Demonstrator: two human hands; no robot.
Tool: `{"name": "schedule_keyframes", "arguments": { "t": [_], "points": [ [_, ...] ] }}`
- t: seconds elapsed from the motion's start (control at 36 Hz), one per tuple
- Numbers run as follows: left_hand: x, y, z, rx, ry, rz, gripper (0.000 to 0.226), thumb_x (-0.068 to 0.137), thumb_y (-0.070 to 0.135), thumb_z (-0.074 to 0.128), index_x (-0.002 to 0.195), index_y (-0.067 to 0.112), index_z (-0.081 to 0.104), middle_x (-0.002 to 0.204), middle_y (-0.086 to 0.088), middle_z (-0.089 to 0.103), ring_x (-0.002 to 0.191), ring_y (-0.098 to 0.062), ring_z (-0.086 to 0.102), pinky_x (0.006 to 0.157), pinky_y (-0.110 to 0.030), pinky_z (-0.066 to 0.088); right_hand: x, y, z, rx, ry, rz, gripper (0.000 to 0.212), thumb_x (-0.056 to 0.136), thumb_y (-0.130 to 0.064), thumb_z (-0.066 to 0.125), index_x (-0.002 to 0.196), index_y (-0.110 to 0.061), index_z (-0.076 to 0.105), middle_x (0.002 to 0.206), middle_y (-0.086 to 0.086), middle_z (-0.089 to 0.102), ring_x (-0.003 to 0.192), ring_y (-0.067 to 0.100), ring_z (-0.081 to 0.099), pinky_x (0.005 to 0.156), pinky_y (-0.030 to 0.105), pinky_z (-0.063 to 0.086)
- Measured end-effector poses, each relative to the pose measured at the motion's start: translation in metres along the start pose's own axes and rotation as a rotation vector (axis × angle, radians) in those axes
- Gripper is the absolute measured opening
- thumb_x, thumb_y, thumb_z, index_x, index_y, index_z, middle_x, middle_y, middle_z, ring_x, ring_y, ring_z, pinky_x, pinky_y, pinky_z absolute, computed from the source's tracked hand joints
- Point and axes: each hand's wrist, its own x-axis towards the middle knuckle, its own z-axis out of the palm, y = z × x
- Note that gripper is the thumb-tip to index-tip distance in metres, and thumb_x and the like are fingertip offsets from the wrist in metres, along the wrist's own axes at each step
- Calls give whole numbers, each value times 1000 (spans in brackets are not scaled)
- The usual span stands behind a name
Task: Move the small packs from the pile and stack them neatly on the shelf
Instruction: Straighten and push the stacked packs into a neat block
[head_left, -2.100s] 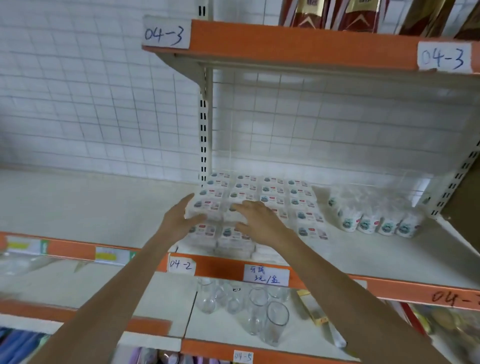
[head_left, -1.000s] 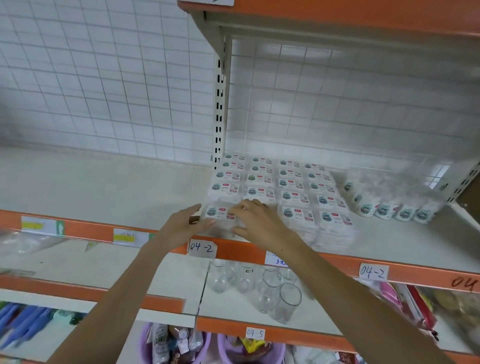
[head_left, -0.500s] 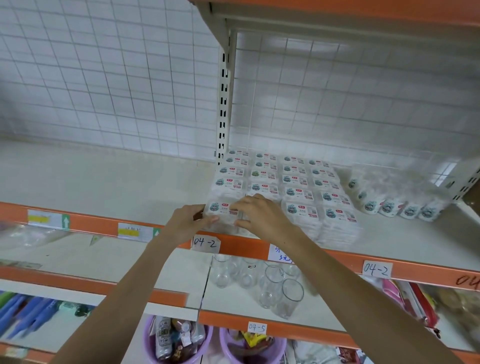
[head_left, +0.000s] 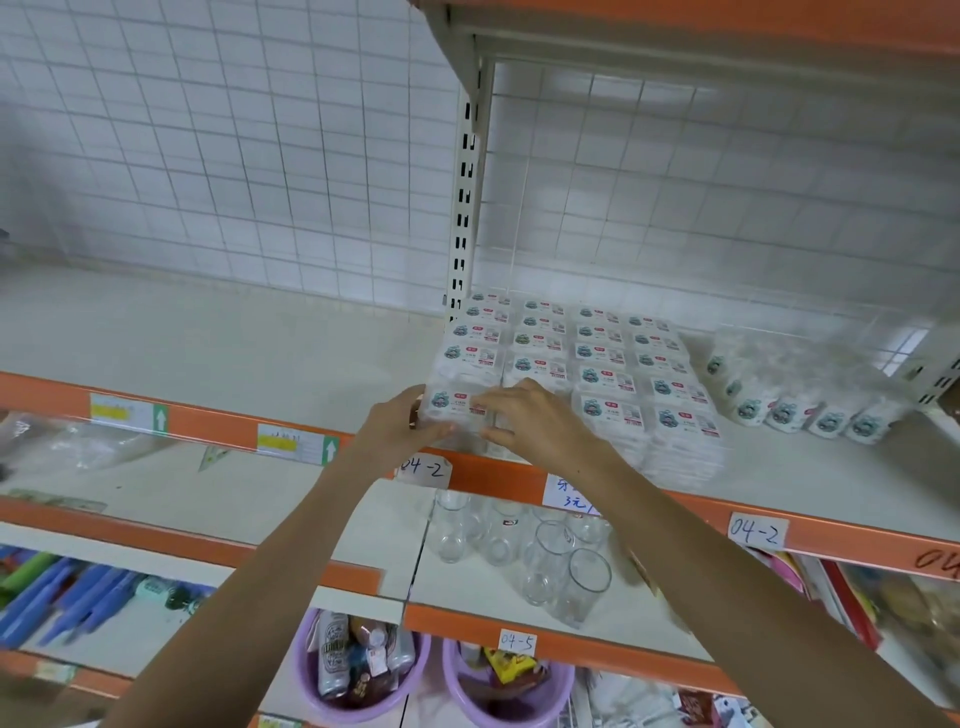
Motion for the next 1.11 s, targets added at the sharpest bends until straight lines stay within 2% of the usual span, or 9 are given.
{"name": "schedule_keyframes", "arguments": {
  "t": [0.14, 0.25, 0.44, 0.69, 0.83, 0.92, 1.0, 1.06, 1.11],
  "points": [
    [-7, 8, 2, -74, 19, -2, 89, 81, 32, 69, 147, 17, 12, 142, -6, 41, 125, -28, 45, 102, -38, 40, -11, 6, -9, 16, -33, -18, 53, 89, -20, 59, 139, -20, 40, 137, 5, 50, 123, 22, 43, 95, 36, 41],
    [-12, 20, 4, -29, 16, 64, 71, 84, 25, 66, 141, 15, 26, 129, -4, 52, 115, -26, 53, 94, -32, 42, -16, 9, -8, -149, -56, -14, 54, 89, -24, 58, 138, -16, 39, 136, 6, 47, 123, 22, 40, 98, 37, 39],
    [-6, 16, 5, 55, -23, 42, 53, 85, 33, 63, 127, 15, 35, 122, -8, 58, 93, -20, 56, 78, -25, 45, -14, 9, -4, -110, -37, -7, 52, 87, -13, 61, 136, -14, 42, 133, 5, 52, 118, 23, 45, 95, 36, 42],
    [-9, 21, 3, 31, -55, 16, 63, 85, 34, 63, 136, 17, 29, 132, -7, 52, 107, -24, 55, 87, -26, 42, -16, 11, -2, -14, -35, 20, 55, 87, -17, 61, 138, -18, 40, 134, 5, 52, 121, 22, 42, 97, 35, 41],
    [-1, 21, -2, -121, -55, -22, 94, 82, 40, 65, 148, 12, 5, 150, -7, 30, 130, -21, 37, 101, -31, 33, -25, 18, -18, 134, 137, 38, 49, 90, -27, 59, 135, -17, 44, 140, 1, 45, 130, 16, 35, 107, 25, 26],
    [9, 21, -5, -133, -62, -20, 92, 81, 51, 60, 149, 21, 5, 154, -4, 20, 139, -24, 25, 110, -40, 27, -42, 43, -32, 268, 360, 150, 35, 89, -20, 61, 123, -13, 57, 127, 4, 57, 122, 19, 44, 98, 19, 27],
    [24, 28, -5, -212, -52, -41, 81, 86, 51, 53, 149, 23, 9, 153, -7, 23, 134, -25, 34, 108, -41, 27, -64, 86, -39, 228, 556, 366, 23, 86, -14, 62, 109, -10, 66, 113, 7, 64, 112, 27, 54, 94, 26, 35],
    [36, 35, 0, -241, -5, -60, 69, 93, 45, 46, 148, 19, 13, 145, -10, 34, 113, -24, 52, 99, -37, 34, -75, 114, -39, 106, 514, 589, 29, 87, -22, 59, 114, -14, 64, 121, 8, 61, 118, 33, 49, 100, 38, 37],
    [45, 39, 5, -215, 35, -86, 60, 97, 40, 39, 146, 13, 18, 124, -2, 43, 79, -12, 53, 84, -31, 36, -82, 133, -36, 142, 292, 783, 44, 90, -37, 50, 130, -18, 51, 135, 9, 50, 126, 33, 41, 105, 44, 34]
  ]
}}
